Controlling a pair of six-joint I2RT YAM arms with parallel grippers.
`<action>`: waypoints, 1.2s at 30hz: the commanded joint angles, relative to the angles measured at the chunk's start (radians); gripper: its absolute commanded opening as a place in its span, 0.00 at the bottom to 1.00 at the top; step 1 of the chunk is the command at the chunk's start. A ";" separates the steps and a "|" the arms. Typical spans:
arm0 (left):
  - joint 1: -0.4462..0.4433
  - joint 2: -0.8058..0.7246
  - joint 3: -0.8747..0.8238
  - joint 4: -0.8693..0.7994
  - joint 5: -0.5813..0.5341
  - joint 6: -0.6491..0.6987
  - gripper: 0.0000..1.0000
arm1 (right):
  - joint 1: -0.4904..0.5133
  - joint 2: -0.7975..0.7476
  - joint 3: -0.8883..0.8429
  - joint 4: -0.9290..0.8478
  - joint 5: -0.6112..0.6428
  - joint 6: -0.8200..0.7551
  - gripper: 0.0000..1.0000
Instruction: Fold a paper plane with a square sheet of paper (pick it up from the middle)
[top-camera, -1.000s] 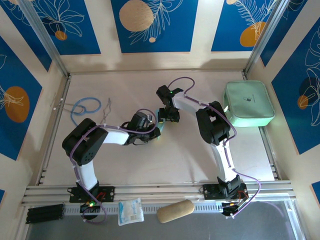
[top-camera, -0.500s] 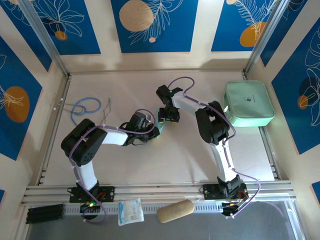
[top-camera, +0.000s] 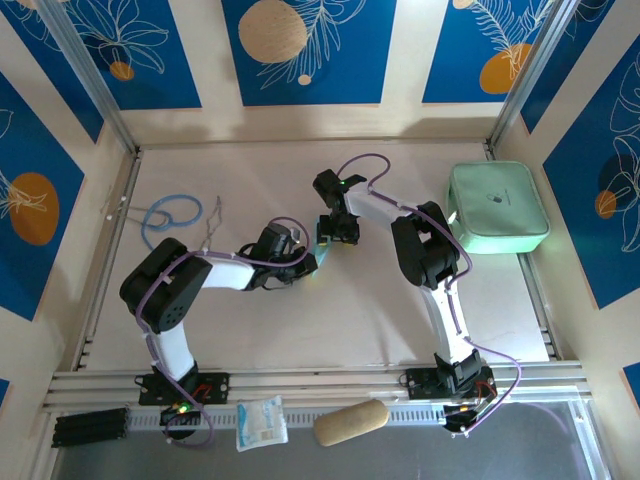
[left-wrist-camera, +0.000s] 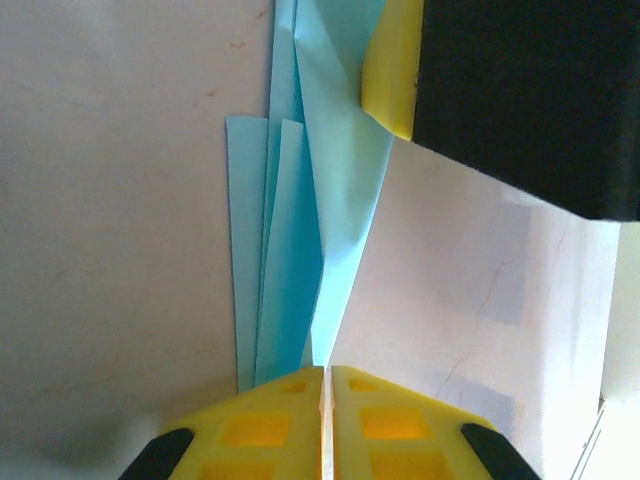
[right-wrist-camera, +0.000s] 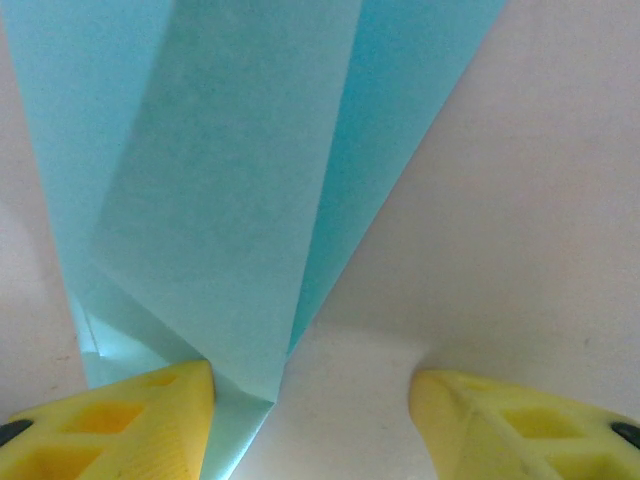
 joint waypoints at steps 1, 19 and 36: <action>0.011 0.005 0.024 -0.042 -0.025 0.024 0.10 | -0.011 0.128 -0.068 -0.075 -0.017 0.024 0.60; 0.014 0.029 0.004 -0.104 -0.044 -0.004 0.06 | -0.040 0.051 -0.016 -0.083 -0.100 -0.003 0.61; 0.016 0.037 0.003 -0.096 -0.016 -0.008 0.04 | -0.080 -0.390 -0.422 0.420 -0.539 -0.120 0.46</action>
